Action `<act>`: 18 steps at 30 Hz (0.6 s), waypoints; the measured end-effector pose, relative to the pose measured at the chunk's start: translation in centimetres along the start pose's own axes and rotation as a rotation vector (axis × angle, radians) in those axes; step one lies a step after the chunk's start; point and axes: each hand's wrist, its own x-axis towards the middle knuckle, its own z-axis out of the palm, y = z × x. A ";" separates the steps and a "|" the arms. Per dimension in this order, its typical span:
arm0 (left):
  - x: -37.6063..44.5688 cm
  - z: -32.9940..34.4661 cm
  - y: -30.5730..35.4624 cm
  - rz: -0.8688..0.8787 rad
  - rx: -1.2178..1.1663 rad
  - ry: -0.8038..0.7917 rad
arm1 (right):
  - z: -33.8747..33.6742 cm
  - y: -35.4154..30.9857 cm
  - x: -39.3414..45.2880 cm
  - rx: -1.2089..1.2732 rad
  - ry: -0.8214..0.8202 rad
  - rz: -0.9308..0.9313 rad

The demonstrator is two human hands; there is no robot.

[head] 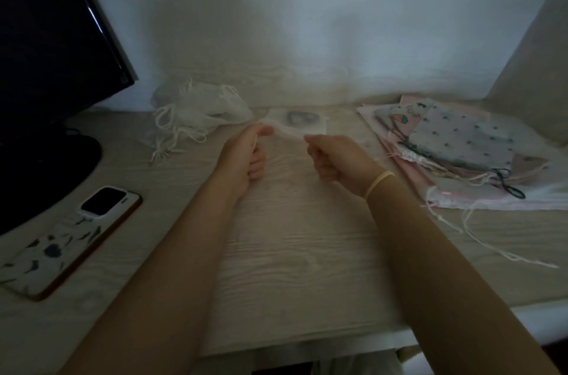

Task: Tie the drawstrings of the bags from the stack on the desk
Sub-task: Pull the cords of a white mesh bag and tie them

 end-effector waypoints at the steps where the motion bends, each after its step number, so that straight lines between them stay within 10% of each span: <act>1: 0.0 -0.2 0.1 -0.028 -0.062 -0.036 | 0.1 0.0 0.0 0.168 -0.059 0.038; 8: 0.0 -2.0 0.5 -0.293 -0.368 -0.261 | -1.0 1.0 0.8 0.666 0.009 0.129; 12: 0.2 -2.5 0.5 -0.201 -0.540 -0.135 | -1.6 1.6 1.5 0.860 0.291 0.047; 18: 0.9 -1.6 0.4 0.037 -0.385 0.262 | -0.5 1.3 1.5 0.311 0.508 -0.084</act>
